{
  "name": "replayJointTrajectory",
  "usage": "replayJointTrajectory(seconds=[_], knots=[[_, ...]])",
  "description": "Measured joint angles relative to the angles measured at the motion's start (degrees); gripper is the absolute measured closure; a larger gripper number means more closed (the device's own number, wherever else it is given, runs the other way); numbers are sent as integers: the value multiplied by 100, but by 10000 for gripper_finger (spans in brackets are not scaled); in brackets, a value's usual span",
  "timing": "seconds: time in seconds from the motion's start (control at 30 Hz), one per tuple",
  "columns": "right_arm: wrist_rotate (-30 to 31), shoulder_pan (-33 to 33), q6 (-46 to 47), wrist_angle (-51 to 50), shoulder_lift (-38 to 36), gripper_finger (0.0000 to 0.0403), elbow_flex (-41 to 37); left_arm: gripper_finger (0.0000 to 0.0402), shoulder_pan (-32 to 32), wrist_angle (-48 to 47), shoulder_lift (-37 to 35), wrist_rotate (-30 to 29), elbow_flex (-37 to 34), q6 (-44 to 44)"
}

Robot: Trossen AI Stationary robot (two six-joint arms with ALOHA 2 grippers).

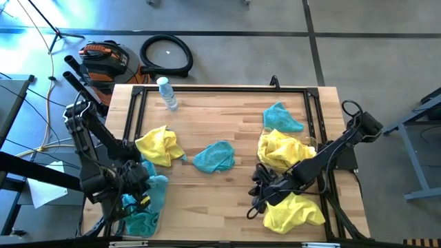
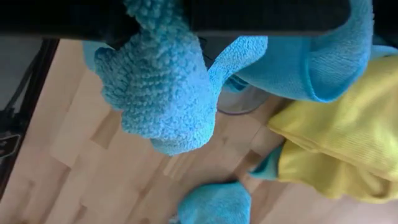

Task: Sort microfiber towel by color & place in baskets
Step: Put the blue microfiber towel into the right transparent bin

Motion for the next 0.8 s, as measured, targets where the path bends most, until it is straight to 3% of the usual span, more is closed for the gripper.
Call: replayJointTrajectory(seconds=[0.27,0.6,0.8], knots=[[162,-127,-7,136,0,403,2,397,6,185,-87,419,-352,99],[392,-135,-9,149,0,403,4,397,234,394,-87,1179,-618,793],[567,-139,-11,153,0,403,4,397,420,582,-87,1595,-659,1640]])
